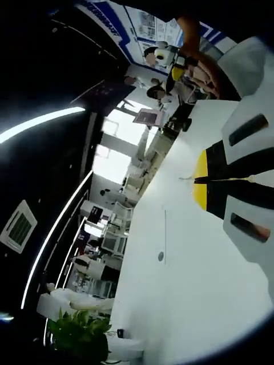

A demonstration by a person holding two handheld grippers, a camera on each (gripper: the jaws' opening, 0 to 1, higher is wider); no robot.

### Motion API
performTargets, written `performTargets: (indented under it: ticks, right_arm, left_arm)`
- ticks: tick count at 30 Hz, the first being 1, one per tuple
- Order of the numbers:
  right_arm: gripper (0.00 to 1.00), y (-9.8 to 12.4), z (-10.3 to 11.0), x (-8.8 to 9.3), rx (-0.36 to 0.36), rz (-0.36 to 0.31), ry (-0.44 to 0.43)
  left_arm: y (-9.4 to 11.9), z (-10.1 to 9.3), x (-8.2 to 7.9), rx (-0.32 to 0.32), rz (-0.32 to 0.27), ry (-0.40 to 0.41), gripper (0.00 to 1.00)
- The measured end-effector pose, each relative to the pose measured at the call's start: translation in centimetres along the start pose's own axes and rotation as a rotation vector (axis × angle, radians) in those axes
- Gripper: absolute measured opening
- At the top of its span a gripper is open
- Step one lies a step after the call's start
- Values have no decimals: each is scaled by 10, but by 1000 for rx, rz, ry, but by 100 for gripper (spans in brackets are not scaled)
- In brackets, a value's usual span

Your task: Compare the silicone blocks by pressing each to a similar depth, holding the contact briefly, and releasing to observe deformation and rebound differences across the visible hardness samples.

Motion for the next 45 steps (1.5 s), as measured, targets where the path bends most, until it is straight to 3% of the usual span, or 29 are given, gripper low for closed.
performTargets:
  ticks: [9,21,34,45]
  right_arm:
    - [47,5,-2,-6,15,-9,7]
    - [45,6,-6,-6,29,2,13]
    - [43,15,-5,-1,47,27,7]
    - [42,19,-6,1,62,45,5]
  left_arm:
    - [1,7,11,-12,12,33,0]
    - [-5,35,17,-72,-2,117,0]
    - [-20,83,40,-198,76,39,0]
    - [-32,105,50,-243,103,0,0]
Point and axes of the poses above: the point that each gripper's makers call its tool centre point, and the gripper's own axes: y roughly backward along the fingers, z roughly to its left, x roughly out of its underside, the point moved 1 cm from there along y, roughly backward along the fingers, and after that the axes turned 13 degrees about -x, right-handed, at the moved point
